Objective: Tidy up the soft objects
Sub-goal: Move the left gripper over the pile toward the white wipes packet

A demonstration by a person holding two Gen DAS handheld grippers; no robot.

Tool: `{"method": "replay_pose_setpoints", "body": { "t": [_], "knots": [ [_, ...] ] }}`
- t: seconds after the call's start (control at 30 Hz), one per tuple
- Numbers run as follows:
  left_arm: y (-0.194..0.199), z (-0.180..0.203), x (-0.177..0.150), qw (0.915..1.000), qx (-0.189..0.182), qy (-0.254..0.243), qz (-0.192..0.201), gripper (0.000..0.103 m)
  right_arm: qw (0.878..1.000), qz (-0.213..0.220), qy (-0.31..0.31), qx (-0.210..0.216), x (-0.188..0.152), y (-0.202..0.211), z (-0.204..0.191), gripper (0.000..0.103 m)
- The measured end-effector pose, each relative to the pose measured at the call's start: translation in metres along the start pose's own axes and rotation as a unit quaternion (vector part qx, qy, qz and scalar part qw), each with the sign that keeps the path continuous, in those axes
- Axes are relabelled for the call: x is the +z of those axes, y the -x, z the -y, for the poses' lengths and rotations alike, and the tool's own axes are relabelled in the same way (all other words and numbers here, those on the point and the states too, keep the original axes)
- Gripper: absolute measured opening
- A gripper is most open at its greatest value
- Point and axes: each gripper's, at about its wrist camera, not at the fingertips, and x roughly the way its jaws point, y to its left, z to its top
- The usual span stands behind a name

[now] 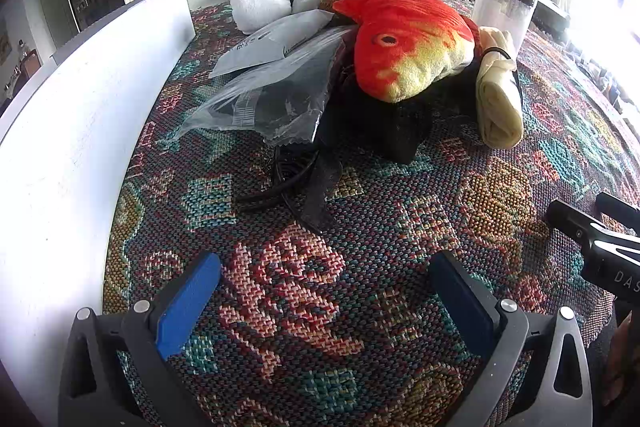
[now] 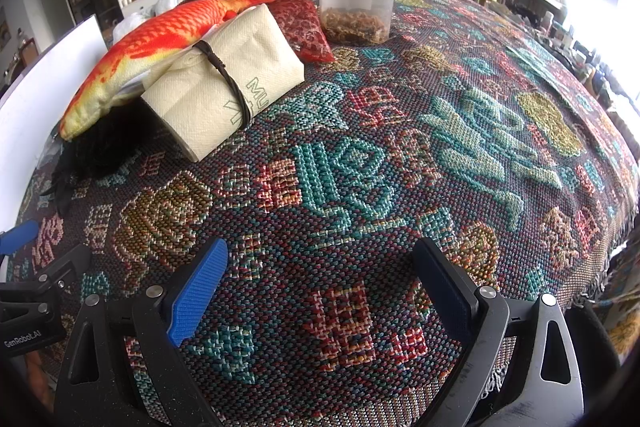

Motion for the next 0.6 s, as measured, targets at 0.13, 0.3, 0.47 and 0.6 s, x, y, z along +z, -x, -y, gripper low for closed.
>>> {"method": "replay_pose_setpoints", "body": {
  "t": [0.13, 0.3, 0.47, 0.6],
  "knots": [
    [0.001, 0.001, -0.001, 1.0, 0.001, -0.003, -0.003, 0.103, 1.0, 0.0, 0.0, 0.0, 0.0, 0.0, -0.001, 0.096],
    [0.001, 0.001, 0.0, 1.0, 0.0, -0.004, -0.007, 0.103, 1.0, 0.0, 0.0, 0.0, 0.0, 0.0, 0.0, 0.096],
    [-0.002, -0.001, 0.004, 0.9998, -0.006, -0.01, -0.016, 0.103, 1.0, 0.0, 0.0, 0.0, 0.0, 0.0, -0.001, 0.096],
    [-0.005, -0.003, 0.011, 0.9991, -0.014, -0.016, -0.037, 0.103, 1.0, 0.0, 0.001, -0.001, 0.0, 0.0, -0.001, 0.096]
  ]
}}
